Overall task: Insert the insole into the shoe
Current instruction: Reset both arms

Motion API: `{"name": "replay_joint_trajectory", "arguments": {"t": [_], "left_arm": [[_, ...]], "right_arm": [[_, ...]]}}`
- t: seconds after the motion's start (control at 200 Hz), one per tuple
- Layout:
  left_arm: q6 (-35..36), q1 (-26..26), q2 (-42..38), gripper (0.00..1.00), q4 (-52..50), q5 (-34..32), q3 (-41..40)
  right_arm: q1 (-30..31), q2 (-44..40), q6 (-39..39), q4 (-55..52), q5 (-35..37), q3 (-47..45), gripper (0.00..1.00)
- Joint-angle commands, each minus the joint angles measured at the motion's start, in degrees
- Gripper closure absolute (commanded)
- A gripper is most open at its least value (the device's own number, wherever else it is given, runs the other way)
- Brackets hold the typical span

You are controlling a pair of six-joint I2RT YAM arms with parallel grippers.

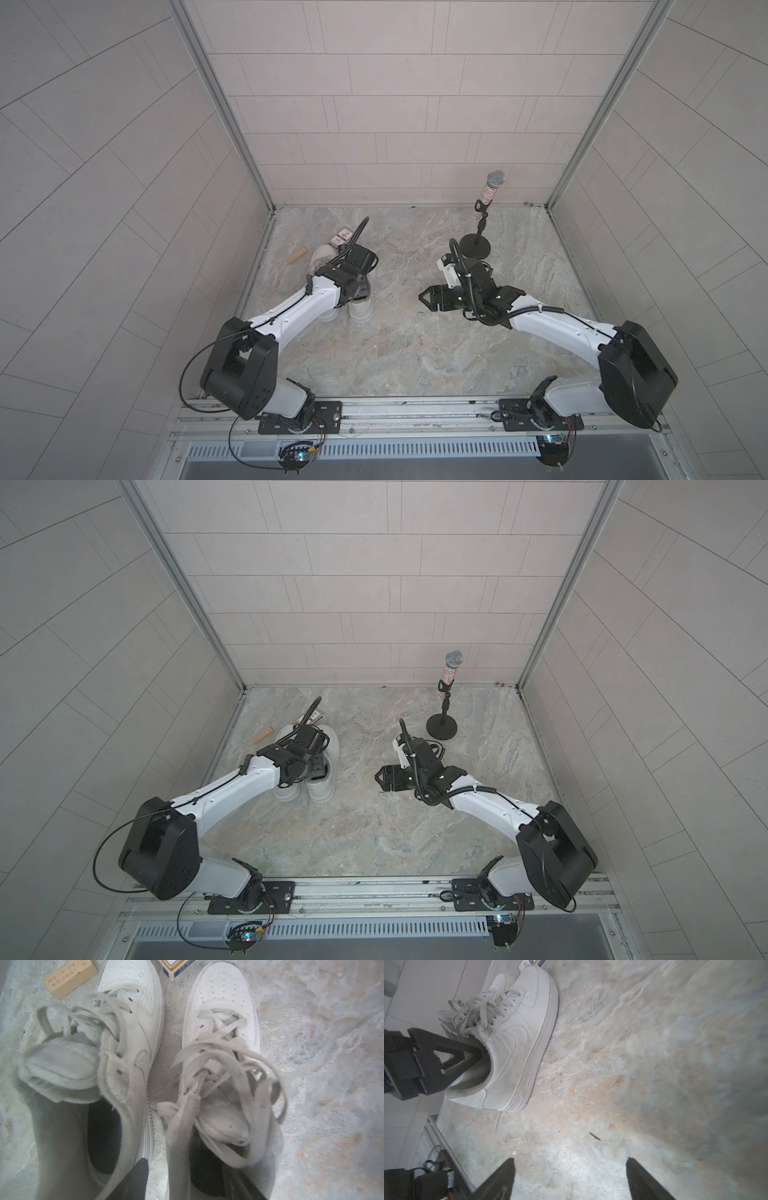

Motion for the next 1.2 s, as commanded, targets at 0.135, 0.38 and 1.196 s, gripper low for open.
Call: {"name": "replay_joint_trajectory", "arguments": {"t": [0.135,0.38,1.196], "left_arm": [[7.03,2.65,-4.51,0.0,7.51,-9.77,6.93],[24.09,18.98,-3.73,0.08,38.45,-3.89,-9.86],[33.72,26.25,8.63,0.0,86.48,8.91,-35.51]], "right_arm": [[-11.48,-11.26,-4.56,-5.12,19.6,0.76,0.0],[-25.12,-14.25,-23.36,19.62,31.6,-8.86,0.0],[-35.2,12.67,-29.91,56.46,15.17,-23.86,0.0]]}}
